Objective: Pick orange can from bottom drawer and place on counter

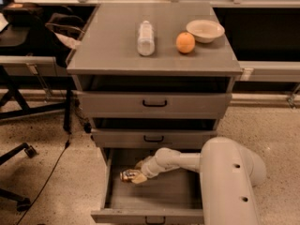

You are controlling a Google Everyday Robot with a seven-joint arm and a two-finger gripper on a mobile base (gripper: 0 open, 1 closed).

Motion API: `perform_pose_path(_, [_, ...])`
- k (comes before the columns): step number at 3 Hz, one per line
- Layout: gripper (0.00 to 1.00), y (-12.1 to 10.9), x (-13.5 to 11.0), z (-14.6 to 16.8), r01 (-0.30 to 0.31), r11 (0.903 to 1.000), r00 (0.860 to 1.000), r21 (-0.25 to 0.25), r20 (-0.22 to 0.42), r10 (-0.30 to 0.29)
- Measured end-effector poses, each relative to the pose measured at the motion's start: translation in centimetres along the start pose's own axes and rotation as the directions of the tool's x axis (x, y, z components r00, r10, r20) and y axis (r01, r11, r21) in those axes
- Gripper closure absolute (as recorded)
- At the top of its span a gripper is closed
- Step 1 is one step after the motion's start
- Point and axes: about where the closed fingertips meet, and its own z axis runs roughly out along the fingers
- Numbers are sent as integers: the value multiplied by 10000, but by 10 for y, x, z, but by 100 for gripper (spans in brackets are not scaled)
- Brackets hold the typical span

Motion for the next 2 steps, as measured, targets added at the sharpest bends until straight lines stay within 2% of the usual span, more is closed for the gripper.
perform_pose_path(1, [100, -5, -27, -45, -355, 9950, 9994, 931, 52, 352])
perform_pose_path(2, [100, 58, -46, -72, -350, 9985, 9994, 420, -7, 350])
